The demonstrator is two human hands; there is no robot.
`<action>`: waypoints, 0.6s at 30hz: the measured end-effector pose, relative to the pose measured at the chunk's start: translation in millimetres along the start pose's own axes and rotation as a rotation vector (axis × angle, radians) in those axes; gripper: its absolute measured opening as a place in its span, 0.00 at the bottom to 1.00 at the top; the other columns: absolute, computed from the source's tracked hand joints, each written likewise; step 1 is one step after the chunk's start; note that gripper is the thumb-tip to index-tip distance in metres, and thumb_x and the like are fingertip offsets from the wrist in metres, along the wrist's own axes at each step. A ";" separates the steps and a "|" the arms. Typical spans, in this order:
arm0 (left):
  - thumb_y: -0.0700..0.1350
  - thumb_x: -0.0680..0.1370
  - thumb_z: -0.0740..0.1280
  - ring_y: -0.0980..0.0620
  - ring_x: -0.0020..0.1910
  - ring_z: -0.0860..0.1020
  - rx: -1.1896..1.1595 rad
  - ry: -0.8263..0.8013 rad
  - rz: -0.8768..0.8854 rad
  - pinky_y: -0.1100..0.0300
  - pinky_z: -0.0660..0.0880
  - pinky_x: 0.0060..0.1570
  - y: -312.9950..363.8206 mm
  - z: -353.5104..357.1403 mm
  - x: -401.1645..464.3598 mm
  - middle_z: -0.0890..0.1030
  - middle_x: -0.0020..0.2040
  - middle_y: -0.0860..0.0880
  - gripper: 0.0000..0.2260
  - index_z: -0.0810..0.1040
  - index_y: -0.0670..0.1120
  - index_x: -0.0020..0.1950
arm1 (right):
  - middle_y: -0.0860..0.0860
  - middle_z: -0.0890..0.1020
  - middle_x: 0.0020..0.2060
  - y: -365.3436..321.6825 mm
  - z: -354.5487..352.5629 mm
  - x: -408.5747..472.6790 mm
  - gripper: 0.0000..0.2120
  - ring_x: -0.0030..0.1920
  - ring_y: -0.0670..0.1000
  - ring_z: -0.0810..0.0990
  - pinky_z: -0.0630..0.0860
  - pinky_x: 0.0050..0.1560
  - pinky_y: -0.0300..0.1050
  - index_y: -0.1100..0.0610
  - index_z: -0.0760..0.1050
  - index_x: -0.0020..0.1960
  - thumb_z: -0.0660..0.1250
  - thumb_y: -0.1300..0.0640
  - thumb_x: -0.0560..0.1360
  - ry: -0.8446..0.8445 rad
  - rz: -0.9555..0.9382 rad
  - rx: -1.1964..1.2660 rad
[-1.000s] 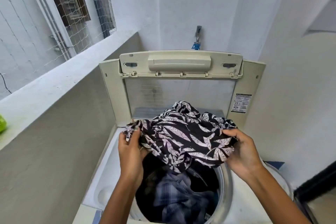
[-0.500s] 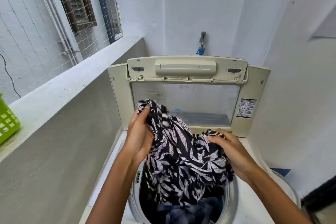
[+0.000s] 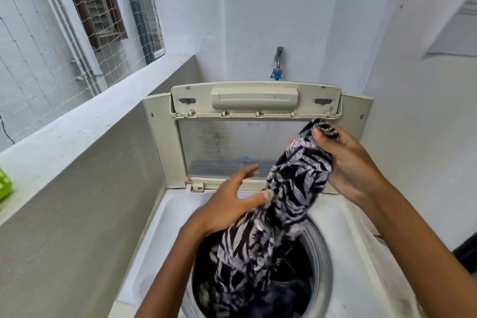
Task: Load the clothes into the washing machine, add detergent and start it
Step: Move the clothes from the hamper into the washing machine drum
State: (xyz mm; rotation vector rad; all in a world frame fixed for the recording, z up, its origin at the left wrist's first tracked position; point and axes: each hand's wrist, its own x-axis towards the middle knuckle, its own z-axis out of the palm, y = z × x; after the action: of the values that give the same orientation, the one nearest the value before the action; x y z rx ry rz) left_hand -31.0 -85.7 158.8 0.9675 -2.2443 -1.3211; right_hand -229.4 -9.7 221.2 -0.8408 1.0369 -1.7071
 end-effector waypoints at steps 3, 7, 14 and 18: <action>0.54 0.72 0.72 0.72 0.55 0.74 -0.144 -0.017 0.111 0.74 0.71 0.54 19.4 13.6 8.6 0.76 0.59 0.67 0.23 0.70 0.61 0.65 | 0.53 0.84 0.42 -10.1 23.3 6.7 0.08 0.46 0.53 0.84 0.81 0.44 0.44 0.55 0.76 0.47 0.67 0.59 0.68 -0.070 -0.094 -0.093; 0.50 0.74 0.72 0.55 0.52 0.82 -0.109 0.095 0.108 0.50 0.77 0.58 12.8 18.1 22.3 0.84 0.52 0.53 0.12 0.80 0.49 0.56 | 0.53 0.83 0.45 -28.0 41.7 17.9 0.03 0.47 0.54 0.83 0.80 0.50 0.49 0.53 0.76 0.43 0.68 0.58 0.70 -0.042 -0.247 -0.215; 0.47 0.78 0.65 0.58 0.30 0.77 0.078 0.444 -0.022 0.62 0.75 0.34 -16.4 -30.1 29.4 0.81 0.33 0.53 0.09 0.80 0.50 0.40 | 0.45 0.82 0.42 -72.6 14.7 36.6 0.02 0.47 0.46 0.79 0.77 0.57 0.45 0.50 0.79 0.46 0.69 0.54 0.73 0.151 -0.525 -0.524; 0.39 0.76 0.64 0.50 0.31 0.74 -0.150 0.679 0.082 0.58 0.73 0.34 34.1 -92.9 40.3 0.77 0.32 0.47 0.11 0.76 0.48 0.34 | 0.47 0.79 0.40 -88.2 -2.1 50.2 0.10 0.40 0.44 0.76 0.68 0.45 0.40 0.56 0.77 0.51 0.63 0.49 0.78 0.210 -0.586 -1.025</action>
State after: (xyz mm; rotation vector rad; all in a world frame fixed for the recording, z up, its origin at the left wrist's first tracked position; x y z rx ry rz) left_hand -15.6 -160.8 233.2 1.0551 -1.6250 -0.9192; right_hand -279.5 -38.4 304.7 -1.7627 2.0165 -1.6903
